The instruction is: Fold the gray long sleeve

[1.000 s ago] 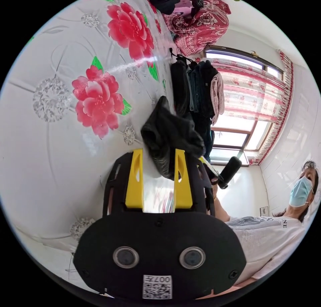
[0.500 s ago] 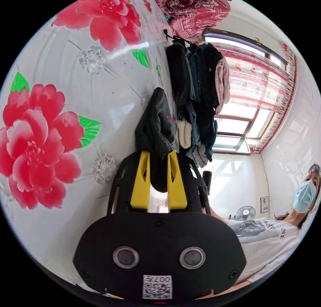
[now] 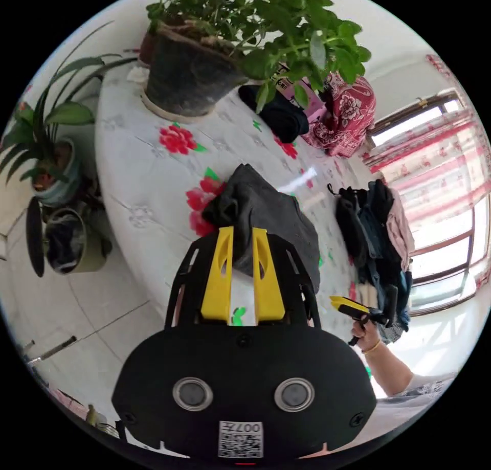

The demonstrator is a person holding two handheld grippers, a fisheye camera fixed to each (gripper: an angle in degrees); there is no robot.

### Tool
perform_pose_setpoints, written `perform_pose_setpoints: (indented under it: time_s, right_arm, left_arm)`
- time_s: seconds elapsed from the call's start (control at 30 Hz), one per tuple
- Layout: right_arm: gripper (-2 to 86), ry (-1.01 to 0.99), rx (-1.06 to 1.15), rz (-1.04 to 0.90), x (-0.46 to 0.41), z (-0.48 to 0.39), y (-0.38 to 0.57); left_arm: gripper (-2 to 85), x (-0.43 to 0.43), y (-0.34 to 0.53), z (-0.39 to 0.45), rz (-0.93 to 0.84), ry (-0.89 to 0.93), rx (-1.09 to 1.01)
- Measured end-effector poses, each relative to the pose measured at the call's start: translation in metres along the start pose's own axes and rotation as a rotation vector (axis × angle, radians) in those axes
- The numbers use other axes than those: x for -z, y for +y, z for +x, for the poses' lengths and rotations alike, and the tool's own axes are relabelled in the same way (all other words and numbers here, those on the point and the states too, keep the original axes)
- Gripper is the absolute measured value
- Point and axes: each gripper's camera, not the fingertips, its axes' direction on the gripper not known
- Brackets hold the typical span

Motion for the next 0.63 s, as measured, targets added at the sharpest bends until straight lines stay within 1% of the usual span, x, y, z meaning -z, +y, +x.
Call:
perform_pose_setpoints:
  time_s: [0.07, 0.13, 0.23, 0.3, 0.33, 0.37, 0.4, 0.43, 0.5, 0.57, 0.63]
  right_arm:
    - [6.7, 0.065, 0.037, -0.046, -0.005, -0.008, 0.025]
    - [5.9, 0.147, 0.066, -0.094, -0.007, -0.014, 0.061]
    - [4.2, 0.27, 0.114, -0.162, -0.001, -0.03, 0.136]
    - [2.8, 0.381, 0.155, -0.249, 0.001, -0.045, 0.198]
    - [2.4, 0.405, 0.151, -0.276, 0.0, -0.048, 0.213]
    - [1.7, 0.427, 0.136, -0.325, -0.003, -0.052, 0.239]
    - [1.1, 0.415, 0.12, -0.367, -0.008, -0.056, 0.263]
    - [0.9, 0.405, 0.107, -0.386, -0.011, -0.058, 0.274]
    - [0.6, 0.427, 0.054, -0.249, -0.011, -0.07, 0.309]
    - [0.9, 0.46, -0.023, -0.165, -0.011, -0.074, 0.325]
    - [1.5, 0.4, -0.176, -0.079, -0.004, -0.068, 0.341]
  left_arm:
    - [5.4, 0.009, 0.028, 0.023, 0.03, -0.078, -0.102]
    - [4.9, -0.001, 0.062, 0.052, -0.009, -0.121, -0.205]
    - [2.6, -0.051, 0.127, 0.114, -0.195, -0.116, -0.403]
    - [0.1, -0.104, 0.183, 0.176, -0.39, -0.089, -0.639]
    - [-0.3, -0.117, 0.198, 0.192, -0.426, -0.099, -0.702]
    - [-0.6, -0.138, 0.225, 0.221, -0.477, -0.119, -0.813]
    - [-0.8, -0.155, 0.249, 0.25, -0.512, -0.115, -0.931]
    - [-0.8, -0.162, 0.26, 0.265, -0.523, -0.11, -0.99]
    - [-0.9, -0.184, 0.297, 0.314, -0.545, -0.087, -1.172]
    - [-0.9, -0.201, 0.32, 0.341, -0.584, -0.069, -1.254]
    - [-1.0, -0.217, 0.34, 0.361, -0.618, -0.076, -1.3]
